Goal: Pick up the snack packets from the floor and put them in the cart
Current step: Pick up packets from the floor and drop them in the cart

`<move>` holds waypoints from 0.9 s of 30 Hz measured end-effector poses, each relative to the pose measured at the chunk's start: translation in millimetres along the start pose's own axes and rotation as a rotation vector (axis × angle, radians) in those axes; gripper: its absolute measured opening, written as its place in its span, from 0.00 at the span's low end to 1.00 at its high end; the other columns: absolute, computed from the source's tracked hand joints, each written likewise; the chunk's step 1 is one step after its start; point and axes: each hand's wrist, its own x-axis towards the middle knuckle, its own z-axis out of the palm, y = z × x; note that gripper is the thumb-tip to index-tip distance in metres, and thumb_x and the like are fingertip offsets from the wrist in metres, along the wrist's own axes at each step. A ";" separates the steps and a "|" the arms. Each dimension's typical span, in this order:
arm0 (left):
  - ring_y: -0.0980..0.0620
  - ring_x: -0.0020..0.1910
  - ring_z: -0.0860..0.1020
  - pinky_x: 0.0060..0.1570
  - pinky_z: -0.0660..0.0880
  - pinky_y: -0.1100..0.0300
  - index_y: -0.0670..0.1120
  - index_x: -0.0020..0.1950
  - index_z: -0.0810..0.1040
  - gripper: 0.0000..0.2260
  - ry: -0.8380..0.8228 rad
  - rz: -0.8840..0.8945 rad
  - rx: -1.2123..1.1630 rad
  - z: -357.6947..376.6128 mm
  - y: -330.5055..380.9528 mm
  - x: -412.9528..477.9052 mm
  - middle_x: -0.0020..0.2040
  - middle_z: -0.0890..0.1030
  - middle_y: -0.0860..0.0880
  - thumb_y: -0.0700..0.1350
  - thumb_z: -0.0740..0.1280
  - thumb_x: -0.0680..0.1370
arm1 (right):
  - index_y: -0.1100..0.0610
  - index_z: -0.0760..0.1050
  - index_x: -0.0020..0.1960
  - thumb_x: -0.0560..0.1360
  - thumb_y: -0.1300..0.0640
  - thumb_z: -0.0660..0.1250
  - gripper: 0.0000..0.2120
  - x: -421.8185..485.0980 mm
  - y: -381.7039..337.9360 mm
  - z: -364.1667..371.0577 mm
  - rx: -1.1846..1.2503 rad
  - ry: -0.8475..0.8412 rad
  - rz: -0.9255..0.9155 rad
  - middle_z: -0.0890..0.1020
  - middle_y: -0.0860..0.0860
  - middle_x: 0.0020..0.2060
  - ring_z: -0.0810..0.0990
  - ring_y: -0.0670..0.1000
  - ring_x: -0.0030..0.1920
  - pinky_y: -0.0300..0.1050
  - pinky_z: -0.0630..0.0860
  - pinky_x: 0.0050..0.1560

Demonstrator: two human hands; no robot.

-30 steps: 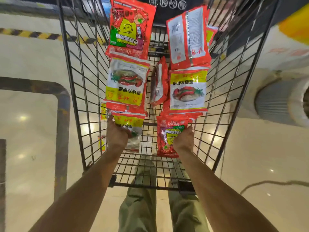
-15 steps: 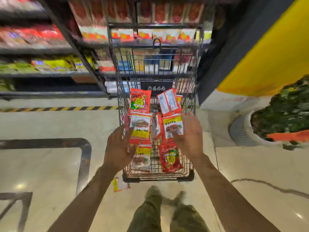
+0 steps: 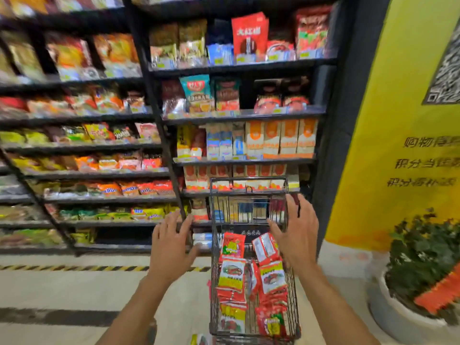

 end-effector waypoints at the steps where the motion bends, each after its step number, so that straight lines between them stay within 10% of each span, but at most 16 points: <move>1: 0.34 0.77 0.66 0.73 0.66 0.34 0.53 0.81 0.65 0.36 0.011 0.001 0.015 -19.3 -2.4 -8.0 0.78 0.68 0.39 0.65 0.70 0.77 | 0.50 0.61 0.81 0.75 0.38 0.72 0.40 -4.8 -7.5 -16.7 -0.019 0.001 -0.032 0.64 0.57 0.79 0.63 0.61 0.79 0.64 0.65 0.77; 12: 0.37 0.82 0.59 0.77 0.61 0.35 0.58 0.83 0.58 0.38 0.155 -0.022 0.114 -146.2 -110.3 -82.0 0.84 0.59 0.43 0.71 0.63 0.77 | 0.52 0.57 0.82 0.74 0.28 0.65 0.46 -35.7 -115.7 -109.7 -0.220 0.058 -0.234 0.61 0.59 0.80 0.59 0.62 0.80 0.66 0.60 0.79; 27: 0.35 0.80 0.62 0.75 0.62 0.33 0.57 0.83 0.60 0.39 0.192 0.047 0.116 -212.1 -372.7 -129.9 0.84 0.59 0.42 0.76 0.52 0.77 | 0.52 0.58 0.82 0.69 0.17 0.46 0.53 -149.1 -348.2 -37.3 -0.279 0.007 -0.327 0.58 0.59 0.81 0.57 0.64 0.81 0.65 0.56 0.81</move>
